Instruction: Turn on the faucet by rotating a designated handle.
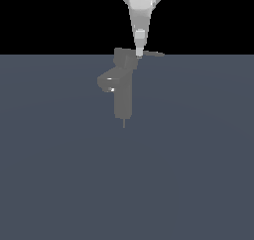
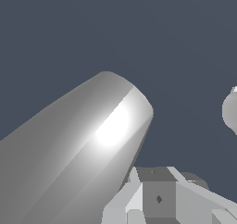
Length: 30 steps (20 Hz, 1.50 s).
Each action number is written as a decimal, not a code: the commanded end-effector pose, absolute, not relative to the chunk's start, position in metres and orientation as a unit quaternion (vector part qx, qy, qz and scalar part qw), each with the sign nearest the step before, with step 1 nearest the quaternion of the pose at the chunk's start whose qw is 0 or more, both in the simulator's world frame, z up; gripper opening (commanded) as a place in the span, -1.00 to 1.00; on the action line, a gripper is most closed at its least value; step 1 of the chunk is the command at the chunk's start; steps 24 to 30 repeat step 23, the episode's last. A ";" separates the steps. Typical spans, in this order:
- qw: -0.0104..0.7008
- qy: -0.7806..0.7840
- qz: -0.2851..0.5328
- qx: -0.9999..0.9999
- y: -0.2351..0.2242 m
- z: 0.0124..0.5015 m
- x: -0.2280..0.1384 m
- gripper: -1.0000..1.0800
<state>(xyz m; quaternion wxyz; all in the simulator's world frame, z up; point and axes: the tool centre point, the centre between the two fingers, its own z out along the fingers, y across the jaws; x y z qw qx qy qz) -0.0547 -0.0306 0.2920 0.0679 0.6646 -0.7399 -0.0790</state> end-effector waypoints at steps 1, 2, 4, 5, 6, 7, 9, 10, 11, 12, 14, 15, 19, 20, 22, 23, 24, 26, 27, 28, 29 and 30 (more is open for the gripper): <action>0.066 -0.744 -0.076 0.661 -0.044 0.290 -0.047 -1.00; 0.066 -0.744 -0.076 0.660 -0.047 0.290 -0.045 -1.00; 0.066 -0.745 -0.076 0.660 -0.053 0.289 -0.042 -1.00; 0.066 -0.745 -0.075 0.659 -0.056 0.289 -0.040 -1.00; 0.065 -0.745 -0.075 0.659 -0.059 0.289 -0.038 -1.00; 0.065 -0.746 -0.075 0.659 -0.062 0.288 -0.037 -1.00; 0.065 -0.746 -0.075 0.658 -0.068 0.288 -0.033 -1.00; 0.065 -0.747 -0.075 0.658 -0.071 0.287 -0.032 -1.00; 0.065 -0.747 -0.075 0.657 -0.073 0.287 -0.030 -1.00; 0.065 -0.747 -0.075 0.657 -0.076 0.287 -0.029 -1.00; 0.065 -0.748 -0.075 0.656 -0.082 0.286 -0.025 -1.00; 0.065 -0.748 -0.075 0.656 -0.085 0.286 -0.024 -1.00; 0.065 -0.749 -0.075 0.655 -0.096 0.285 -0.018 -1.00; 0.064 -0.749 -0.075 0.655 -0.099 0.284 -0.016 -1.00; 0.064 -0.750 -0.075 0.654 -0.104 0.284 -0.013 -1.00; 0.064 -0.750 -0.075 0.654 -0.104 0.284 -0.013 -1.00; 0.064 -0.750 -0.075 0.654 -0.104 0.284 -0.013 -1.00; 0.064 -0.750 -0.075 0.654 -0.104 0.284 -0.013 -1.00; 0.064 -0.750 -0.075 0.654 -0.104 0.284 -0.013 -1.00; 0.064 -0.750 -0.075 0.654 -0.104 0.284 -0.013 -1.00; 0.064 -0.750 -0.075 0.654 -0.104 0.284 -0.013 -1.00; 0.064 -0.750 -0.075 0.654 -0.104 0.284 -0.013 -1.00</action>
